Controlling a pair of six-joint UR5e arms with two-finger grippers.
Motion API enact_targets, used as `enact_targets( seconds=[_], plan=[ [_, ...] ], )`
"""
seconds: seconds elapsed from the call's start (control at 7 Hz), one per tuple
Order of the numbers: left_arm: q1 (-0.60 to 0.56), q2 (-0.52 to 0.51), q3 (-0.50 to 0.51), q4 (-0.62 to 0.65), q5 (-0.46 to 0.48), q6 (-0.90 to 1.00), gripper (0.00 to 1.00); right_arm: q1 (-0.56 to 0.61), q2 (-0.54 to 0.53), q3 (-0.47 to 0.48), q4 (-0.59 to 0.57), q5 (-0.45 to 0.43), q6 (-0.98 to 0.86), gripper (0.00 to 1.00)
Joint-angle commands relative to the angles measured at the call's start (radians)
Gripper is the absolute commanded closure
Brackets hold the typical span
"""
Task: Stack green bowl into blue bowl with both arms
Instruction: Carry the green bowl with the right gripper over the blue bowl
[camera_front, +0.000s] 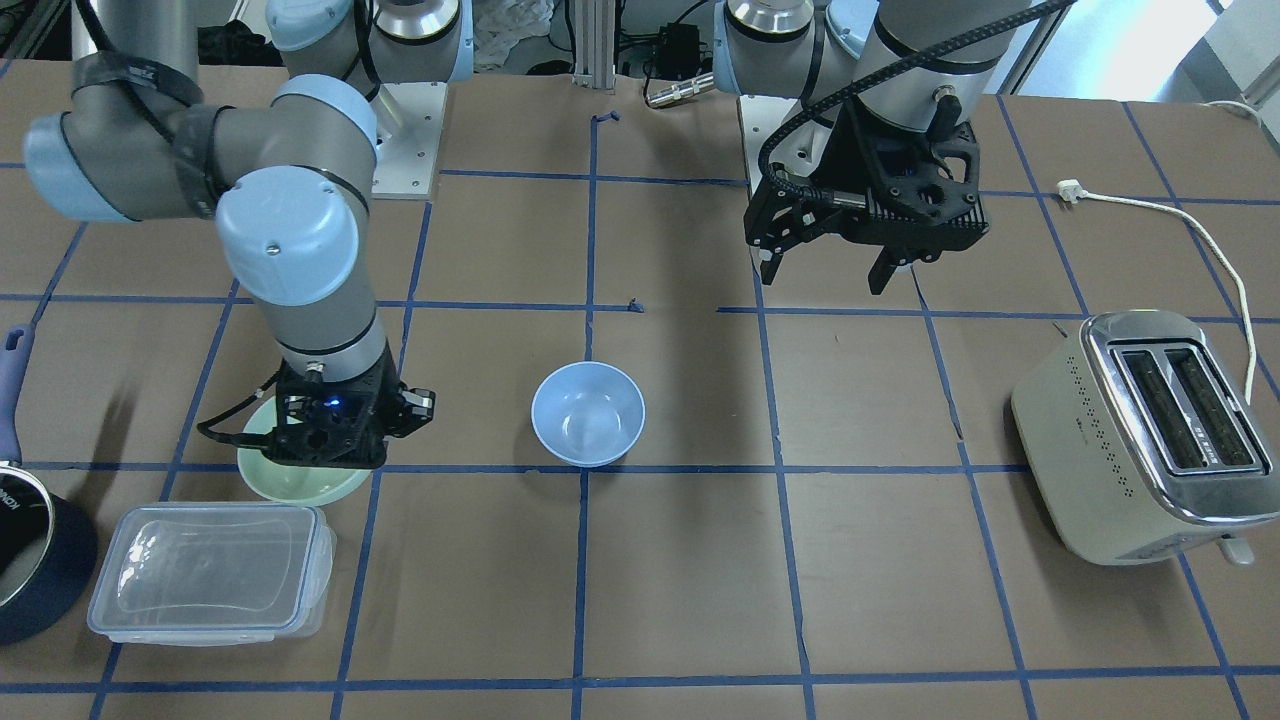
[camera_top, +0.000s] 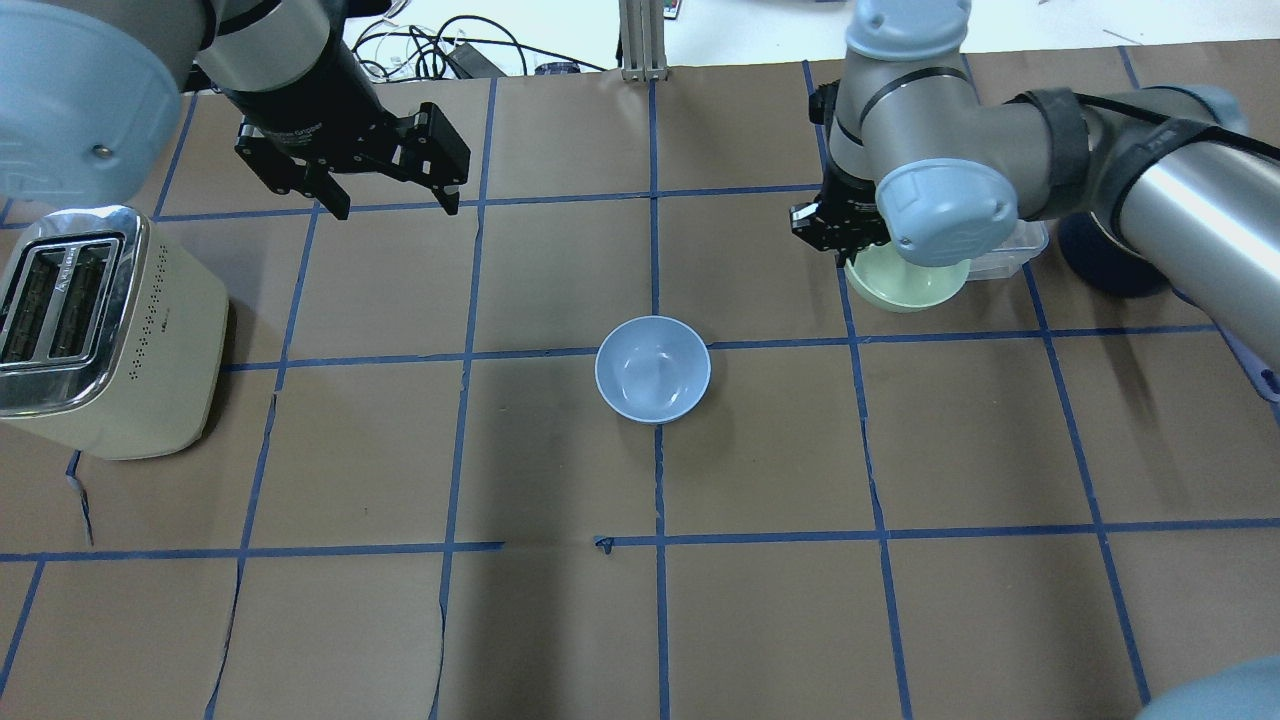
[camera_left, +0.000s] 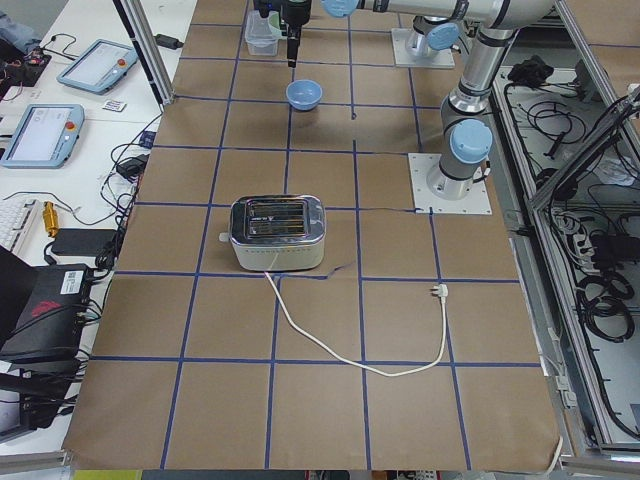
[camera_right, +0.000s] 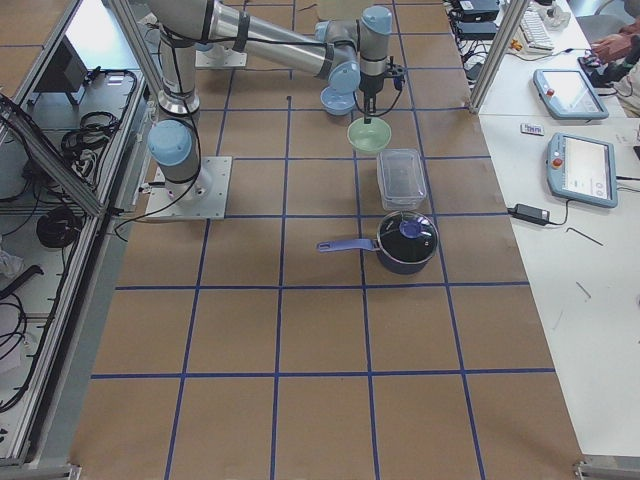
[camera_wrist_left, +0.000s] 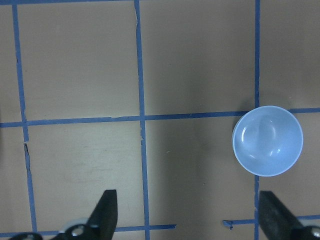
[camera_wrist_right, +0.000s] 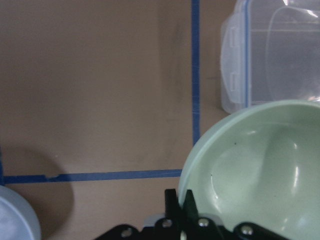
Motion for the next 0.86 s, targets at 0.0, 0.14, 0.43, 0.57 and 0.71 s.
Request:
enact_targets(
  seconds=[0.0, 0.14, 0.43, 0.57, 0.71],
  plan=[
    [-0.002, 0.003, -0.002, -0.002, 0.002, 0.000, 0.00, 0.172, 0.057, -0.065, 0.005, 0.004, 0.219, 1.00],
    [-0.002, 0.003, -0.002, -0.001, 0.002, 0.000, 0.00, 0.236, 0.084, -0.077, 0.002, -0.002, 0.297, 1.00],
    [0.000, 0.003, -0.002, -0.001, 0.003, 0.001, 0.00, 0.316, 0.098, -0.081, -0.004, 0.008, 0.385, 1.00],
    [0.001, 0.003, -0.002, -0.001, 0.003, 0.000, 0.00, 0.340, 0.106, -0.081, -0.008, 0.008, 0.433, 1.00],
    [0.000, 0.005, -0.002, -0.001, 0.002, 0.000, 0.00, 0.350, 0.118, -0.082, -0.011, 0.007, 0.438, 1.00]
  ],
)
